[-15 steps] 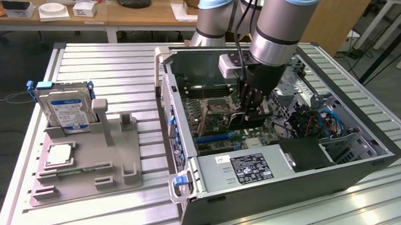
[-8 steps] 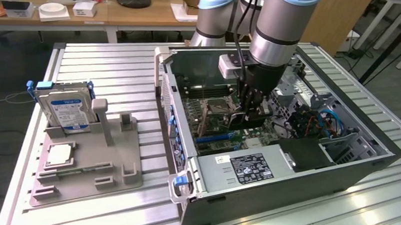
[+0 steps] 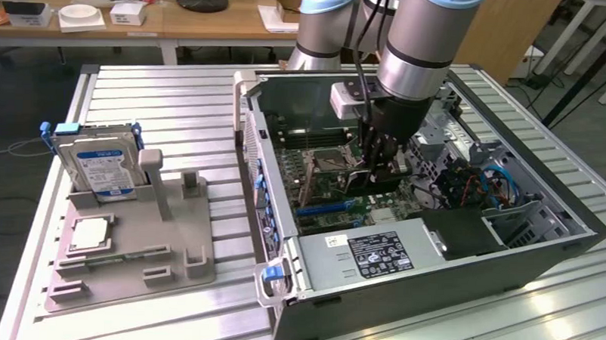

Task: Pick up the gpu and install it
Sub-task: 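Press down on the gpu until it lock into place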

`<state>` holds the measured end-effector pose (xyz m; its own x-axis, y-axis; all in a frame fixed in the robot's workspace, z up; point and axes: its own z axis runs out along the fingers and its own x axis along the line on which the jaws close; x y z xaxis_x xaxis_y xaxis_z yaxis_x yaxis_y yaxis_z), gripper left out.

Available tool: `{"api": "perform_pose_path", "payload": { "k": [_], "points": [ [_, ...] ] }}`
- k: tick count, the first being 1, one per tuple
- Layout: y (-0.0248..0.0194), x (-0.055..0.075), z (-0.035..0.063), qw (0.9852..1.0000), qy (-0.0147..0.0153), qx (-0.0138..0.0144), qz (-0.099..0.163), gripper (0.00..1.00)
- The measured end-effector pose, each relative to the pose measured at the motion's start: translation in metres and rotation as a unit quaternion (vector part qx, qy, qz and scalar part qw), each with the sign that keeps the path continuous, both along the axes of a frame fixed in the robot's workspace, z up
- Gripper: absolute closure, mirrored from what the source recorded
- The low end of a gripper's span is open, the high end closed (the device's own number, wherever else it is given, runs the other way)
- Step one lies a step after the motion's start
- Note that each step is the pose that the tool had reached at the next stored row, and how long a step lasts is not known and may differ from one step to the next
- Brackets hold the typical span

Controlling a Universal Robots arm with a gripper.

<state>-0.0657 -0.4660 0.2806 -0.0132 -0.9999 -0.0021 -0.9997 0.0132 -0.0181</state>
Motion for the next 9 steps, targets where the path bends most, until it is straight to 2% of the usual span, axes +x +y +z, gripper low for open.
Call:
{"api": "perform_pose_path", "payload": {
  "k": [9],
  "points": [
    [0.0000, -0.0006, -0.0016, 1.0000, 0.0000, 0.0000, 0.001, 0.74]
  ]
}}
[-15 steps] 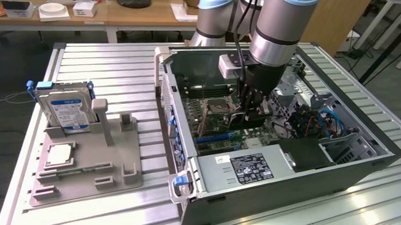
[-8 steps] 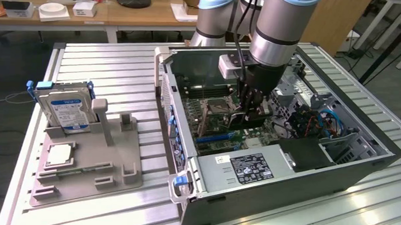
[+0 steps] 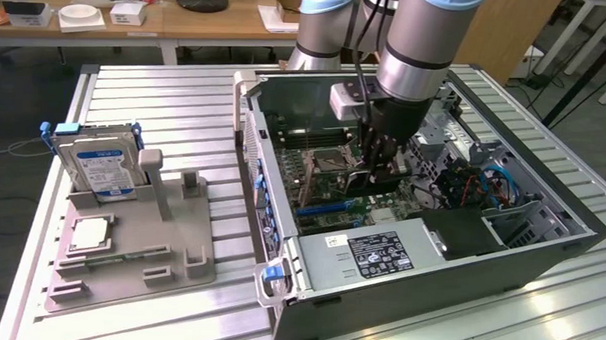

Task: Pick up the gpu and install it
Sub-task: 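Press down on the gpu until it lock into place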

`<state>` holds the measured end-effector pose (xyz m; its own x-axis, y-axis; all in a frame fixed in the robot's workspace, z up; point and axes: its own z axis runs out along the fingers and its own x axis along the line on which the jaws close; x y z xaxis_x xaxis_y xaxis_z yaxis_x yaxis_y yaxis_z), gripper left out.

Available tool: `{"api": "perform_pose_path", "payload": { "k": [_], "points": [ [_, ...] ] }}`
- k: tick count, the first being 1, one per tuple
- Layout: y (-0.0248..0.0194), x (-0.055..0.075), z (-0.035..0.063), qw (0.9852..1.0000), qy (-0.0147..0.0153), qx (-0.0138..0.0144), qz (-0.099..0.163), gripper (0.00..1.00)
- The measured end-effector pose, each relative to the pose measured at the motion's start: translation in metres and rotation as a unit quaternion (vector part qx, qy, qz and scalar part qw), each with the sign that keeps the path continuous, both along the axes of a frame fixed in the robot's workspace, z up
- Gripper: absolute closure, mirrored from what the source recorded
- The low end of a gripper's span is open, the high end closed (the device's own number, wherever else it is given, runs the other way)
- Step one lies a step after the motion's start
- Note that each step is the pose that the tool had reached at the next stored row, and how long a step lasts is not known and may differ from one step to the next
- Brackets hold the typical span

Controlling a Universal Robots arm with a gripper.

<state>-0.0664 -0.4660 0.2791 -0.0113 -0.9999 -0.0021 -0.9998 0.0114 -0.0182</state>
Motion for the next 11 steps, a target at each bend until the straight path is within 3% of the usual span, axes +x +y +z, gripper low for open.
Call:
{"api": "perform_pose_path", "payload": {
  "k": [11],
  "points": [
    [0.0001, -0.0026, -0.0005, 1.0000, -0.0001, 0.0001, 0.001, 0.74]
  ]
}}
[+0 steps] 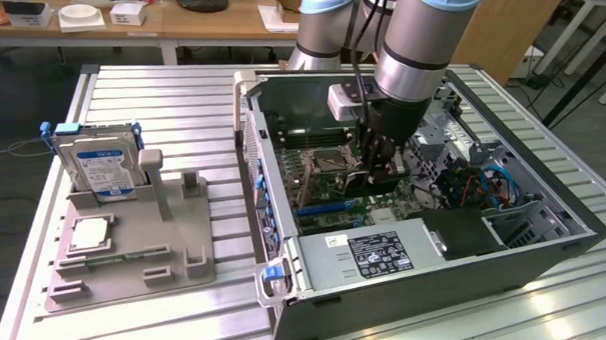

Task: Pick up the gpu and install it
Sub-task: 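Press down on the gpu until it lock into place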

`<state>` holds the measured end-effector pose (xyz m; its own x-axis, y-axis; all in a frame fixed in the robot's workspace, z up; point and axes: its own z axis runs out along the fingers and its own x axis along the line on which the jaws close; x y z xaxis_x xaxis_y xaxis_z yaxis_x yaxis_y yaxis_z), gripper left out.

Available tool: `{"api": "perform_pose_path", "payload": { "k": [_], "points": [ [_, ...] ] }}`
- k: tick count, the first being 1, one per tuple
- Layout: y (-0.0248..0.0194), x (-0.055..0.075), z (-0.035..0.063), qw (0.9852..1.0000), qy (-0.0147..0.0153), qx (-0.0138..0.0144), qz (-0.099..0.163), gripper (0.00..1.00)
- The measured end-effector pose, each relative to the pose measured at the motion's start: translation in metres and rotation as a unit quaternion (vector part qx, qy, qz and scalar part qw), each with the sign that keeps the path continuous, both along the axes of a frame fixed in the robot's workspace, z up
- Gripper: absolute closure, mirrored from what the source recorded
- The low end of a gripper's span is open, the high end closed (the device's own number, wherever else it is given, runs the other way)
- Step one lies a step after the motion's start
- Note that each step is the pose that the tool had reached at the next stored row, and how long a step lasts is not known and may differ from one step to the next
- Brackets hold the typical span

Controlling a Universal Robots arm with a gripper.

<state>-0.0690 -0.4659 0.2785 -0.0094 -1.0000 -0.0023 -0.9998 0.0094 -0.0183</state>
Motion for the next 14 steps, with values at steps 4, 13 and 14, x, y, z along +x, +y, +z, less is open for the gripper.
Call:
{"api": "perform_pose_path", "payload": {
  "k": [4, 13, 14],
  "points": [
    [0.0000, -0.0023, 0.0000, 1.0000, 0.0001, -0.0001, 0.000, 0.74],
    [0.0000, -0.0080, 0.0001, 1.0000, 0.0001, -0.0001, 0.000, 0.74],
    [0.0000, -0.0084, 0.0000, 1.0000, 0.0000, -0.0001, 0.000, 0.74]
  ]
}}
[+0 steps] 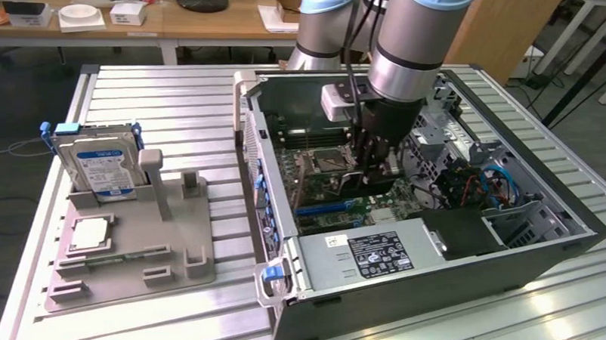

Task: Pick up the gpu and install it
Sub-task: 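Press down on the gpu until it lock into place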

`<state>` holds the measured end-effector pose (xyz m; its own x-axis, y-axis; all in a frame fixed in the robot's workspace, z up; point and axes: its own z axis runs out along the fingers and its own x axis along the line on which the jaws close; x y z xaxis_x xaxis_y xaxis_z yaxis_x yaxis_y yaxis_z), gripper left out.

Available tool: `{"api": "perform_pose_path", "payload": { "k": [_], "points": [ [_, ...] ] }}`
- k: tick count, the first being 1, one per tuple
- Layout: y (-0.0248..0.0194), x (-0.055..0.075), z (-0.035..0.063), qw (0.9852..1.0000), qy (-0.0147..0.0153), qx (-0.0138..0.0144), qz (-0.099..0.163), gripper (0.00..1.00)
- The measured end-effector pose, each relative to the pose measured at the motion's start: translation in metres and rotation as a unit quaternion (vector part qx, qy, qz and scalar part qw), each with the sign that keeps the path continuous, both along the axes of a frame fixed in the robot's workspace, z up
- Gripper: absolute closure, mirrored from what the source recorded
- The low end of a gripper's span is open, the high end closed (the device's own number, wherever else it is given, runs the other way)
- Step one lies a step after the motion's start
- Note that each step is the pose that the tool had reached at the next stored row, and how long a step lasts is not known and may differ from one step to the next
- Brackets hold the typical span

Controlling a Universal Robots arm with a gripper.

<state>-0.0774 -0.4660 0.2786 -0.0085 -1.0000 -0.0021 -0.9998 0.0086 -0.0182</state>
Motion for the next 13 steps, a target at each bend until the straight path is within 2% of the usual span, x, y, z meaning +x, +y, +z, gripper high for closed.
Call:
{"api": "perform_pose_path", "payload": {
  "k": [9, 13],
  "points": [
    [0.0000, -0.0008, 0.0000, 1.0000, 0.0000, 0.0000, 0.001, 0.74],
    [-0.0001, -0.0011, -0.0001, 1.0000, 0.0000, 0.0000, 0.009, 0.74]
  ]
}}
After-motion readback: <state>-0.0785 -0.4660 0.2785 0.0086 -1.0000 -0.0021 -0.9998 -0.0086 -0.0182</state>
